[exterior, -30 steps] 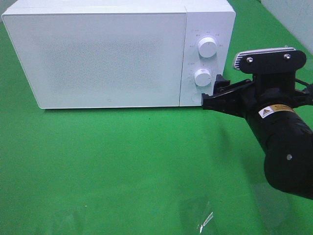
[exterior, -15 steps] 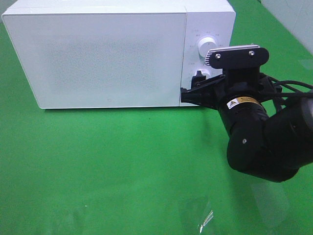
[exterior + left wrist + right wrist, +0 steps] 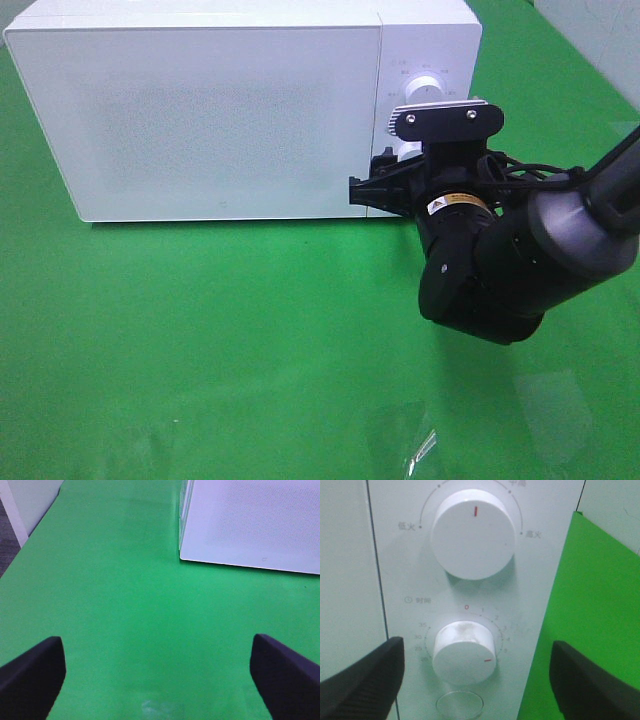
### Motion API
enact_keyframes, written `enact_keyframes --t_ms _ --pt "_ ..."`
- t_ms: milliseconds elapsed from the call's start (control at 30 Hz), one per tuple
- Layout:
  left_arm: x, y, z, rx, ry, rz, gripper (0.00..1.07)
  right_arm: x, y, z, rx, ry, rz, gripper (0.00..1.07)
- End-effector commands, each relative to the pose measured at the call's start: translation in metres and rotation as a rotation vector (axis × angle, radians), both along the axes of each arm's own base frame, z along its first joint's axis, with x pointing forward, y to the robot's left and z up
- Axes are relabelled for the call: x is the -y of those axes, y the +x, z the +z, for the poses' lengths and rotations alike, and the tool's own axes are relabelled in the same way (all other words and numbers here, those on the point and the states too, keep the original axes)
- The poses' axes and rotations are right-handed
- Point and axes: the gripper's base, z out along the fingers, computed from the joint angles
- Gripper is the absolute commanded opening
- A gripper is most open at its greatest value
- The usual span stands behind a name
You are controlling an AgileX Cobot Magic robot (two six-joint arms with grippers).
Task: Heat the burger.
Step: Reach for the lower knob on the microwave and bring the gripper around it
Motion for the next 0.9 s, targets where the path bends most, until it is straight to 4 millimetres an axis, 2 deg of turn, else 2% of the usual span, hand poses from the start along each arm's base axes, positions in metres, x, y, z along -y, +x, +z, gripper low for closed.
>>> enact_keyframes --t_ms 33,100,400,633,900 --pt "0.000 -0.002 0.000 0.011 0.002 -0.002 0.92 -0.002 0.006 -0.001 0.007 0.013 -0.006 0.76" --pt "0.000 -0.002 0.000 0.011 0.002 -0.002 0.92 -0.001 0.015 -0.004 0.010 0.026 -0.024 0.76" --pt "0.000 -0.002 0.000 0.011 0.002 -0.002 0.92 -0.002 0.029 -0.007 0.007 0.041 -0.036 0.76" --pt "0.000 -0.002 0.000 0.011 0.002 -0.002 0.92 -0.005 0.032 -0.016 -0.017 0.035 -0.029 0.76" --pt "0.000 -0.002 0.000 0.011 0.002 -0.002 0.92 -0.005 0.032 -0.012 0.009 0.027 -0.034 0.76"
